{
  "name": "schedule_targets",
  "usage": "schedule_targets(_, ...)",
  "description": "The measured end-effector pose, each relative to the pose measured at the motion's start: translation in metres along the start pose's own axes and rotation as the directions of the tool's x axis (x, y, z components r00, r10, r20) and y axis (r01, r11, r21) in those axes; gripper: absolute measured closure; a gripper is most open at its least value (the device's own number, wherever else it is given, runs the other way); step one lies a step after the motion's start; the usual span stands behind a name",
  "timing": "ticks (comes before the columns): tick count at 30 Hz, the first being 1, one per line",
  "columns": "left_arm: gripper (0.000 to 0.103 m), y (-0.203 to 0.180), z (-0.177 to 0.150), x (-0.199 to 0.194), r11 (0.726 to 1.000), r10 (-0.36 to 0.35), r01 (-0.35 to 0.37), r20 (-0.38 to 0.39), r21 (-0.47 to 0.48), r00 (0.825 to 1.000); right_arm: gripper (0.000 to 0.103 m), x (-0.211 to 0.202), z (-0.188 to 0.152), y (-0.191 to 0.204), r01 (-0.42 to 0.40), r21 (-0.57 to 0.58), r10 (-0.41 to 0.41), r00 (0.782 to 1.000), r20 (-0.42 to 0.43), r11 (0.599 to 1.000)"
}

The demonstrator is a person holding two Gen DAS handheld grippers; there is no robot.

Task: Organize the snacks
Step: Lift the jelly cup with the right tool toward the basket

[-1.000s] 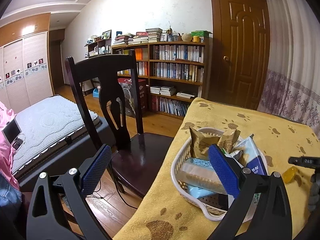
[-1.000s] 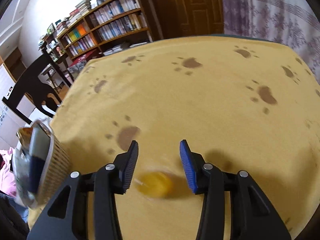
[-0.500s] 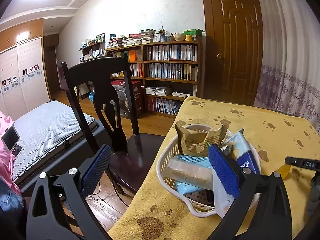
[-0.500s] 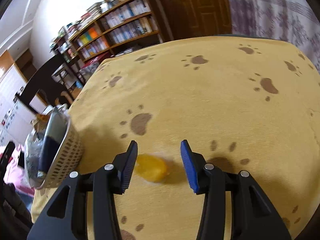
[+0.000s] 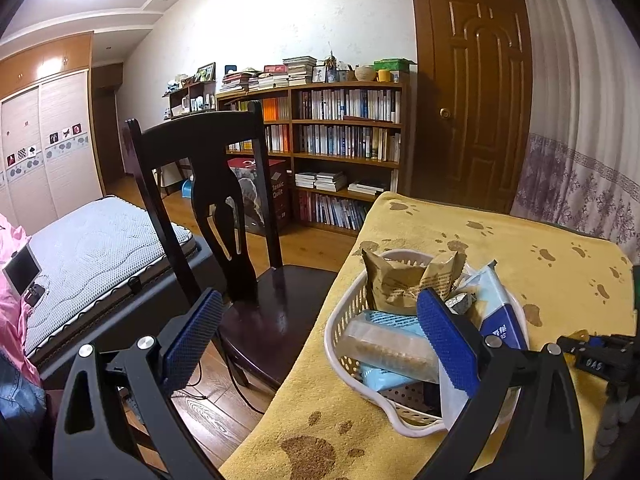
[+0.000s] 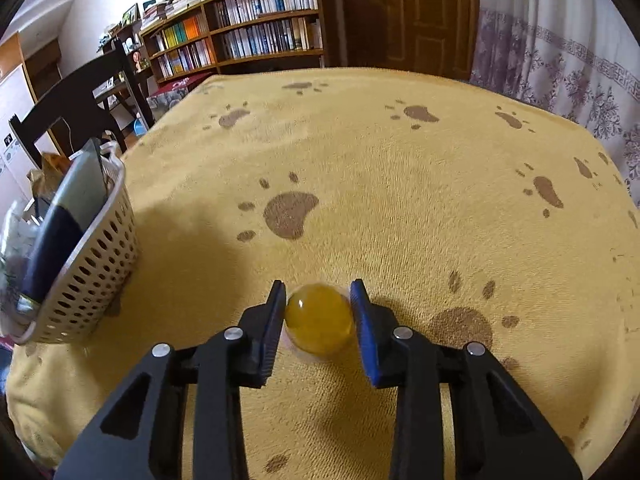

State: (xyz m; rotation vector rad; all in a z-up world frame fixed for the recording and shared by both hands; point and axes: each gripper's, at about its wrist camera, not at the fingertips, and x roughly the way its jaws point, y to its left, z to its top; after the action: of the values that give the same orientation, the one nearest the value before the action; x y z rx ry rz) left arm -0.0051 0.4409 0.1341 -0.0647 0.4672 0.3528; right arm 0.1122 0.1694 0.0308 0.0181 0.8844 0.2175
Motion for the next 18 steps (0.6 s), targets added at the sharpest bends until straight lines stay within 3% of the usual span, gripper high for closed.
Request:
schedule_targets(5,0.004,0.003,0.001,0.003,1.0,0.003,-0.003,-0.003,-0.011,1.0,0.076,-0.031,0.019,0.011,-0.078,0.014,0.076,0.995,0.069,0.997)
schedule_targets(9,0.004,0.007,0.002,0.004,1.0,-0.004,0.003,-0.008,-0.028,1.0,0.076,-0.064,0.037,0.041,-0.164,-0.037,0.168,0.976,0.14,0.986)
schedule_targets(12,0.004,0.012,0.004,0.002,0.999,-0.003,0.003,0.001,-0.039,1.0,0.075,-0.078,0.045,0.058,-0.183,-0.076,0.193,0.965,0.179,0.98)
schedule_targets(15,0.004,0.016,0.006,0.0,0.999,-0.003,0.003,0.009,-0.052,1.0,0.074,-0.075,0.043,0.054,-0.172,-0.069,0.182,0.97,0.164,0.983)
schedule_targets(18,0.004,0.019,0.006,0.0,0.998,-0.001,0.001,0.009,-0.064,1.0,0.067,-0.054,0.027,0.035,-0.152,-0.018,0.153,0.985,0.082,0.988)
